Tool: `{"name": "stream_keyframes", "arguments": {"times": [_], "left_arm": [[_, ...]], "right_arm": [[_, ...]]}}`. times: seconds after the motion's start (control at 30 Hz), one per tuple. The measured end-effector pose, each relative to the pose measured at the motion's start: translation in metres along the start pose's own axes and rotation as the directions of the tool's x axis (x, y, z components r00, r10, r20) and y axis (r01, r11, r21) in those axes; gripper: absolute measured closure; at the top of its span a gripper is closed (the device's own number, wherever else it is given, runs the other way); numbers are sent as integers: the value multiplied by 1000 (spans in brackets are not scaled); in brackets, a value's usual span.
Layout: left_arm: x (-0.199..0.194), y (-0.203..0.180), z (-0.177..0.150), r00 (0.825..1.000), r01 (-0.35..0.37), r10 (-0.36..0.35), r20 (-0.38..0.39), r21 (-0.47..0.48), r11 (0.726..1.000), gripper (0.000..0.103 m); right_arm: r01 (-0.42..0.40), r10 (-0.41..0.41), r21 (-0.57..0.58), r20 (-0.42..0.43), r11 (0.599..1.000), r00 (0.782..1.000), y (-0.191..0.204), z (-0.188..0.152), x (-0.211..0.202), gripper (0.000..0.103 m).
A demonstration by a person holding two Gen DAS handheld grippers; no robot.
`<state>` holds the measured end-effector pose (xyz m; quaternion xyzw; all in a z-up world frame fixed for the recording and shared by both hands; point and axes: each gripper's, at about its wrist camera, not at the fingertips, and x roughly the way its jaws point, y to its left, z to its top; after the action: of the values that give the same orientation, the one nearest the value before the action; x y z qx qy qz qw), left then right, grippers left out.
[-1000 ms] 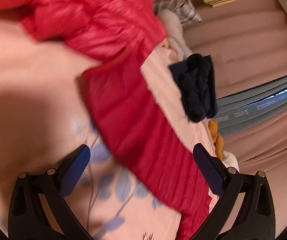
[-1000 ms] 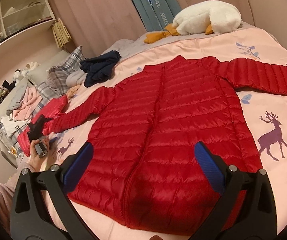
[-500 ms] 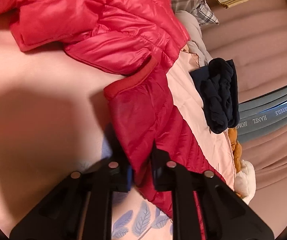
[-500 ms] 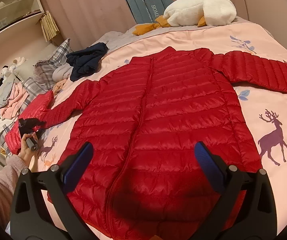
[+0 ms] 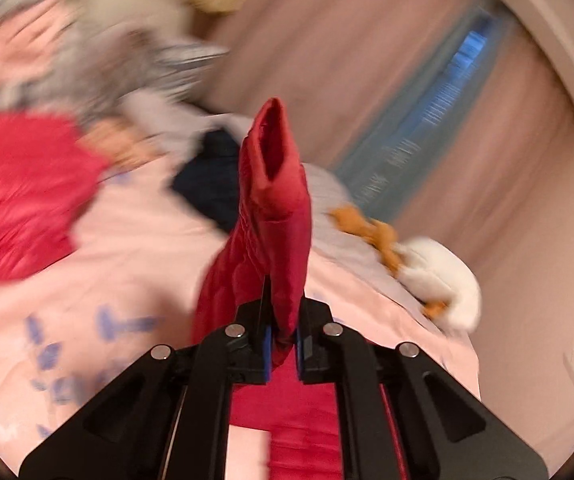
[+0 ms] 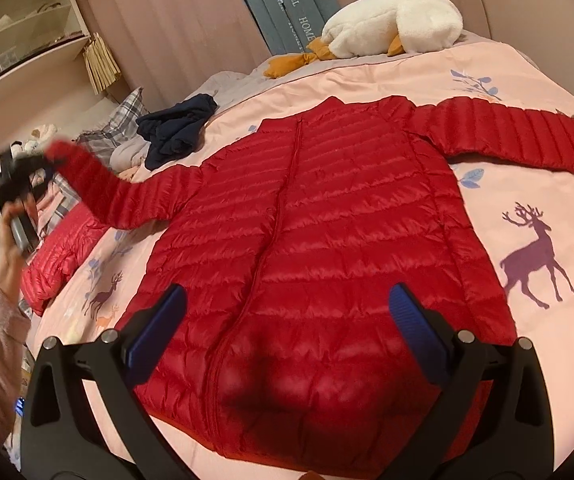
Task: Fold large clothes
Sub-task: 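Lift the sleeve with the left tool and carry it across the jacket body, then lay the sleeve onto the jacket body and open the left tool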
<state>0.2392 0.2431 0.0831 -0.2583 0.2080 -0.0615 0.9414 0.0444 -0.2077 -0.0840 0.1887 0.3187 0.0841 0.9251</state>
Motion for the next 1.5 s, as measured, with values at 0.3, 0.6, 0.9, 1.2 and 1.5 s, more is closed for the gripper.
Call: {"name": "stream_keyframes", "arguments": {"times": [0.3, 0.6, 0.9, 1.2, 1.5], "left_arm": [[52, -197, -91, 972, 144, -75, -221, 315, 938, 95], [140, -242, -195, 897, 167, 10, -442, 360, 918, 95], [175, -218, -241, 833, 161, 37, -553, 306, 938, 92], [167, -196, -237, 812, 203, -44, -582, 212, 956, 25], [129, -120, -185, 846, 203, -113, -521, 118, 972, 19]], "right_arm": [[20, -23, 90, 40, 996, 999, -42, -6, -29, 2], [55, -63, 158, 48, 986, 997, -76, -9, -39, 2], [53, -61, 202, 29, 978, 998, -89, -10, -34, 2], [-5, 5, 236, -3, 972, 1000, -98, 17, -14, 2], [-115, 146, 319, -75, 941, 987, -107, 70, 45, 2]]}}
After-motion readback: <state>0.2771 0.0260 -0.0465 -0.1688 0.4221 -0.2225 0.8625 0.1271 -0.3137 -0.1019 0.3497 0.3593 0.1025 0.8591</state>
